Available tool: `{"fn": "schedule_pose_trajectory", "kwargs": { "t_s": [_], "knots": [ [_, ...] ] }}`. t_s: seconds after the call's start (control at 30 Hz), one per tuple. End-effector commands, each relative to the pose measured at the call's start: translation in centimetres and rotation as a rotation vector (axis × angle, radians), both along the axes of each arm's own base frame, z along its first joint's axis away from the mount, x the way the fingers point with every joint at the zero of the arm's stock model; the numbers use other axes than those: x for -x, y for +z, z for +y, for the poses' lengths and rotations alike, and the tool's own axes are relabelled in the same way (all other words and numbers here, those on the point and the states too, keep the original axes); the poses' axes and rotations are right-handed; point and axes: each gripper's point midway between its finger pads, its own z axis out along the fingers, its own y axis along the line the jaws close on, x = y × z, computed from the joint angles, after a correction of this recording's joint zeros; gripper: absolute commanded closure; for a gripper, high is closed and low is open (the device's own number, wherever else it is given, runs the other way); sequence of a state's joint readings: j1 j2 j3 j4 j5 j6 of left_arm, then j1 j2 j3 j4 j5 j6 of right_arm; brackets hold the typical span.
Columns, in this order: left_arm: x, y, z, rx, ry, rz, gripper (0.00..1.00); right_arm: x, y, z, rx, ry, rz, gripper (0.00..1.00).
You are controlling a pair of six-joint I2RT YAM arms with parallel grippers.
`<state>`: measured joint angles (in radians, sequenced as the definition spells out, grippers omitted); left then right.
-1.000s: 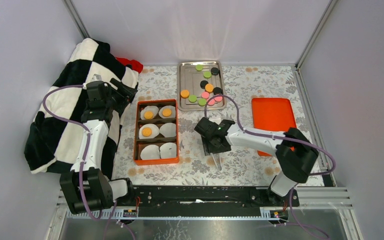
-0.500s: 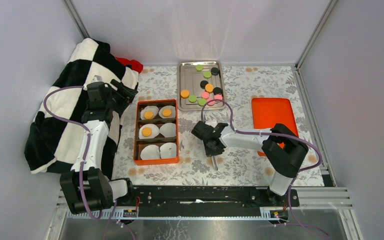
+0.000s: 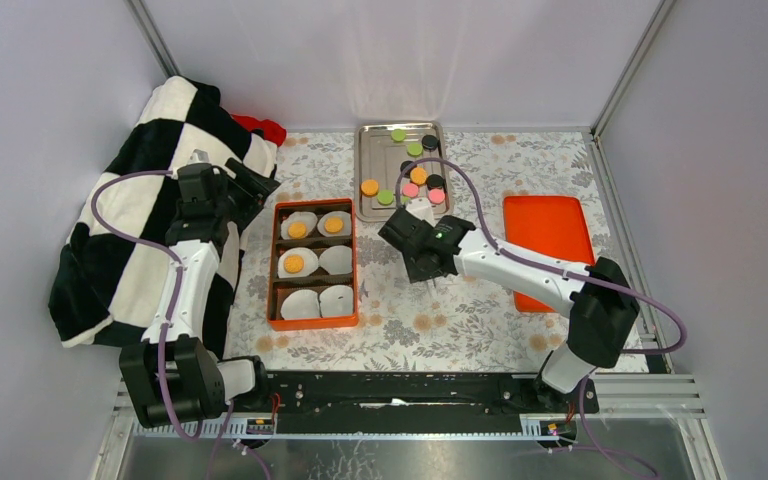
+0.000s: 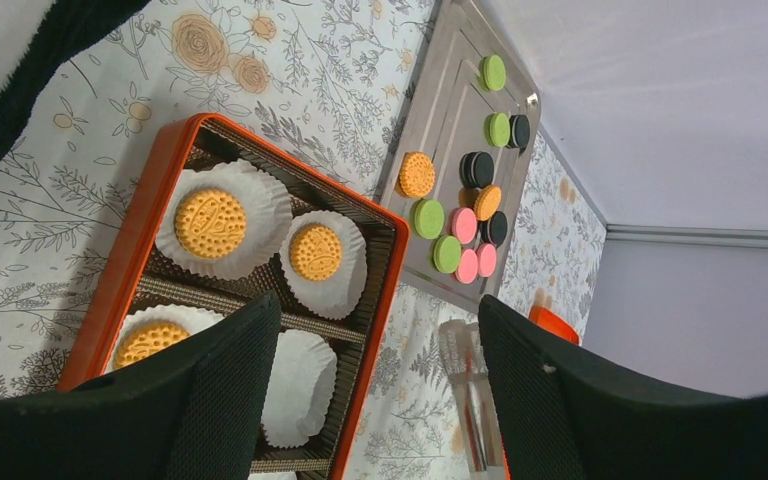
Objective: Pack the cookies
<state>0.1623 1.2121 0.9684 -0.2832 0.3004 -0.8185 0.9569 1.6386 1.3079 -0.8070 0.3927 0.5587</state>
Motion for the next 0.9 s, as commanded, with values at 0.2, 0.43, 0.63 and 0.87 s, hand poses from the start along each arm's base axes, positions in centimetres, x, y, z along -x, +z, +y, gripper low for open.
{"fn": "schedule_pose_trajectory", "kwargs": {
  "t_s": [0.2, 0.43, 0.63, 0.87],
  "knots": [
    [-0.5, 1.1, -0.9, 0.004, -0.057, -0.054, 0.23, -3.0, 2.4, 0.7, 0.066, 0.029, -0.121, 0.62],
    [-0.6, 1.6, -0.5, -0.012, -0.036, -0.067, 0.23, -5.7, 6.6, 2.1, 0.019, 0.048, -0.267, 0.62],
    [-0.9, 1.5, -0.3, -0.014, -0.026, -0.059, 0.23, -8.3, 6.5, 3.7, 0.013, 0.066, -0.279, 0.57],
    [-1.1, 1.1, 0.0, -0.024, -0.013, -0.04, 0.23, -10.9, 3.5, 4.7, 0.011, 0.071, -0.237, 0.57]
  ]
}}
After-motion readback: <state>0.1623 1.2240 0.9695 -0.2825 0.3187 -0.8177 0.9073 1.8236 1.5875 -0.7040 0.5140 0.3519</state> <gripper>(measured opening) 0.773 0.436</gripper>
